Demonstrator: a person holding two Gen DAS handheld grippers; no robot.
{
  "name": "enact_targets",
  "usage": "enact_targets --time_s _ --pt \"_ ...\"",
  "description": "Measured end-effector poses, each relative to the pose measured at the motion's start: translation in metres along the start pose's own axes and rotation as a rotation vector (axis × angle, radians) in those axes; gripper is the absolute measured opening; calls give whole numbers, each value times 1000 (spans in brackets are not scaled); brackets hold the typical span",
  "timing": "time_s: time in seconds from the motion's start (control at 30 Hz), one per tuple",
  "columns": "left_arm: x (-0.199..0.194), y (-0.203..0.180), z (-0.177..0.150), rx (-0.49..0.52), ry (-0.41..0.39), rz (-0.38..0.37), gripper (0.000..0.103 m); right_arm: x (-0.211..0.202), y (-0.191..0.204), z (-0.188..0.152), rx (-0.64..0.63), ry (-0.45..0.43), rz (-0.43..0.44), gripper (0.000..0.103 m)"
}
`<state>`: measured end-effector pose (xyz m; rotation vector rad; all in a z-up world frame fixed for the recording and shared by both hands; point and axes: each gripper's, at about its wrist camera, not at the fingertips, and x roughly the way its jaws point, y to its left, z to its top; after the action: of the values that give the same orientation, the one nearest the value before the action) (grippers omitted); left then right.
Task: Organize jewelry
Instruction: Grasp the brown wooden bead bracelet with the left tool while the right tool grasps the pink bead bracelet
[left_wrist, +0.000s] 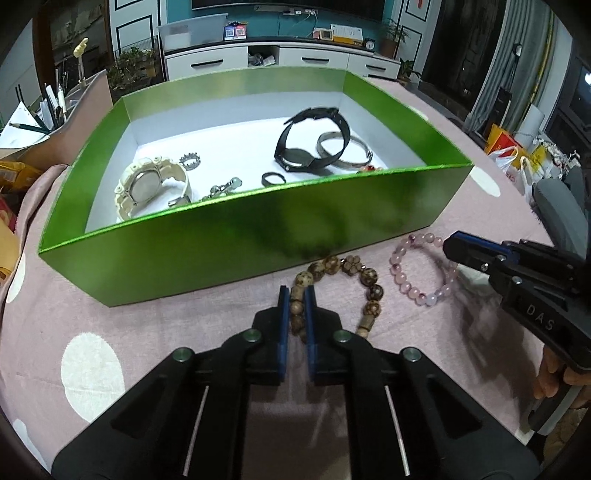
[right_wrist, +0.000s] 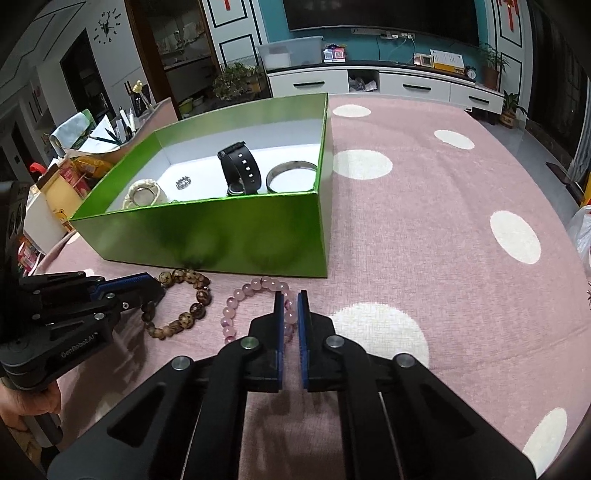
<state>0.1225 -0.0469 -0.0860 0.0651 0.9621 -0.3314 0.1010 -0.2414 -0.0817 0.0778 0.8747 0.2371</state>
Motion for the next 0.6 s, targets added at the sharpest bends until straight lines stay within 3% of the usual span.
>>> enact_targets --time_s 0.27,0.37,0.6 --pt "-14 7 -2 -34 -13 -17 8 1 -7 -5 49 25 20 11" --pt "-11 11 -5 -48 2 -21 8 5 -7 -7 48 35 -9 18" --pt "-3 13 -10 -49 22 -18 8 9 4 -9 -24 40 -59 18"
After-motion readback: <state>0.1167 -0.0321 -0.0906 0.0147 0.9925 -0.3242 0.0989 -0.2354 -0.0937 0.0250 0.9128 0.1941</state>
